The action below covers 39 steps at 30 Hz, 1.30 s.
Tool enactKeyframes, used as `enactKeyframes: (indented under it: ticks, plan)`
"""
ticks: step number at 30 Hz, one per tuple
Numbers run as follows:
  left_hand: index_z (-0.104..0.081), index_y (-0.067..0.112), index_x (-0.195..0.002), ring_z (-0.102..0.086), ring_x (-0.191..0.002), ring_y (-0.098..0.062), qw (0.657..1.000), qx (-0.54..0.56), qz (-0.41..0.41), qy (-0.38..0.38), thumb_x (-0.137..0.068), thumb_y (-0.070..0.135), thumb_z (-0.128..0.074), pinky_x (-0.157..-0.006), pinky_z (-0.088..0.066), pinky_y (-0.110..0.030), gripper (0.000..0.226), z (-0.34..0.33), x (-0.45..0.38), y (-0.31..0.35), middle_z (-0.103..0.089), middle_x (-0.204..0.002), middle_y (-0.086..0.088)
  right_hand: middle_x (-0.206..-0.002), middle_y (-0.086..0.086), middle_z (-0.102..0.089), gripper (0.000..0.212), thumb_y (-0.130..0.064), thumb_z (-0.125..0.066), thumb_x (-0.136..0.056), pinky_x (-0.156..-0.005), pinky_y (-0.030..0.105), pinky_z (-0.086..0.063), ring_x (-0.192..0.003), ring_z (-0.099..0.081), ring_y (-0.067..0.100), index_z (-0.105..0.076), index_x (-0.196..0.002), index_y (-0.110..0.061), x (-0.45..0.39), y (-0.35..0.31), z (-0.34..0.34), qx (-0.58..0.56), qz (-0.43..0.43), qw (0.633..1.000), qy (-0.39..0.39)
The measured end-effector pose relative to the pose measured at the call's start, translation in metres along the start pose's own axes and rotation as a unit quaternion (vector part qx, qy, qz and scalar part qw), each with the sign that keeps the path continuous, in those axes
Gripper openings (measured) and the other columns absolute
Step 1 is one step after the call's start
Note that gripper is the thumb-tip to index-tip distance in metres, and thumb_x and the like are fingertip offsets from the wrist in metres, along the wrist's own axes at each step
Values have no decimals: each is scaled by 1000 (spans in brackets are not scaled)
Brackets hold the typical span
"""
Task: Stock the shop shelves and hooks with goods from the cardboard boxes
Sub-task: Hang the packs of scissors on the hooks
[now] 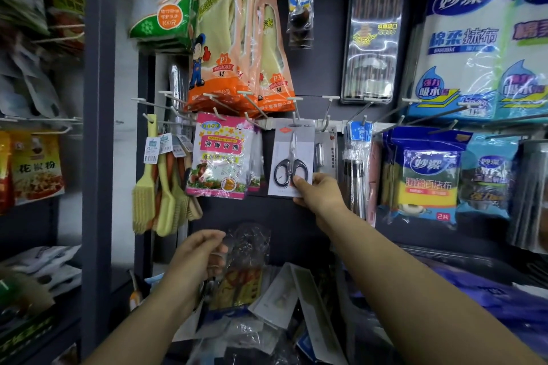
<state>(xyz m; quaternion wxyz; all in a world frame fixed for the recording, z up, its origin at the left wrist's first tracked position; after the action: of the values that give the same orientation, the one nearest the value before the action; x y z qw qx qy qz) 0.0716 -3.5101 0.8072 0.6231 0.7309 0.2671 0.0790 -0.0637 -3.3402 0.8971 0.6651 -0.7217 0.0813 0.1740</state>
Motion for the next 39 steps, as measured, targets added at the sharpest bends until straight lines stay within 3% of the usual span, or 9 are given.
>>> enactKeyframes:
  ticks: [3,7,11,15,18,20,27,36,39]
  plan:
    - [-62,7,-95,-52,-58,-18,1000,3,0,-7,-96,7,-50,-54,-41,-27,12,0,4,-1,-59,-72,-9,-83,2,-60,13,-16,-64,-91,-83,39,-56,-83,-61,20,-56,-85,-7,-17,11,-4,7,-36,999,28]
    - [-63,6,-94,-50,-57,-18,1000,5,8,-4,-96,7,-49,-54,-40,-29,14,6,8,-2,-59,-70,-9,-122,14,-63,55,-35,-71,-82,-96,47,-50,-110,-61,33,-57,-125,-3,-61,42,-8,52,-65,995,53]
    - [-62,5,-93,-51,-54,-18,1000,7,19,8,-96,4,-49,-50,-41,-27,14,13,9,-8,-60,-66,-8,-93,10,-62,24,-27,-68,-86,-77,33,-56,-76,-62,24,-57,-89,-7,-50,47,-8,12,-116,991,59]
    - [-62,5,-92,-51,-52,-16,1000,-3,28,9,-96,4,-48,-51,-40,-27,15,17,12,-16,-60,-64,-6,-86,10,-58,18,-21,-61,-91,-61,27,-53,-63,-57,18,-51,-103,-12,-23,67,-5,-6,-164,986,10]
    - [-64,7,-91,-52,-55,-17,999,-9,34,3,-95,4,-49,-55,-41,-28,15,16,15,-25,-61,-65,-7,-63,3,-58,10,-17,-54,-96,-48,22,-46,-49,-56,14,-56,-89,-10,16,75,-2,20,-172,984,-27]
    - [-65,10,-88,-52,-58,-19,999,-16,35,-2,-95,4,-50,-55,-42,-28,17,14,18,-35,-62,-67,-8,-66,5,-62,20,-18,-53,-97,-50,21,-46,-53,-57,13,-59,-79,-11,49,81,6,47,-147,987,-41]
    - [-64,14,-85,-54,-53,-12,997,-31,41,-66,-95,6,-50,-50,-45,-22,19,-17,72,-79,-62,-64,-1,-81,8,-63,17,-2,-58,-91,-66,15,-48,-75,-59,15,-59,-90,-19,184,100,68,98,-42,991,-76]
    - [-64,14,-81,-54,-52,-15,963,-35,167,-208,-95,2,-48,-49,-45,-25,25,-94,207,-180,-62,-62,-3,-73,3,-62,18,-1,-60,-90,-65,14,-50,-64,-60,0,-60,-90,-19,325,158,208,148,-144,977,45]
    - [-62,12,-79,-56,-47,-12,938,-59,259,-222,-95,1,-48,-46,-46,-22,24,-125,254,-219,-60,-66,-7,-82,11,-66,13,-9,-62,-91,-70,23,-52,-75,-65,10,-61,-96,-21,371,183,268,170,-207,959,88]
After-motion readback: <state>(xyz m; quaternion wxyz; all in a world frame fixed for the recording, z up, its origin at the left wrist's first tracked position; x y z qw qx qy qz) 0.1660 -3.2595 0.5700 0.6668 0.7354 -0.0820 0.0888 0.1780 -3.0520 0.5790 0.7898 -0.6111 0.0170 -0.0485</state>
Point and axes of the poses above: each hand's wrist, its own x-axis away from the middle knuckle, its own z-axis out of the back of the hand, y = z × x, the point moved 2 cm from there along -x, towards the middle knuckle
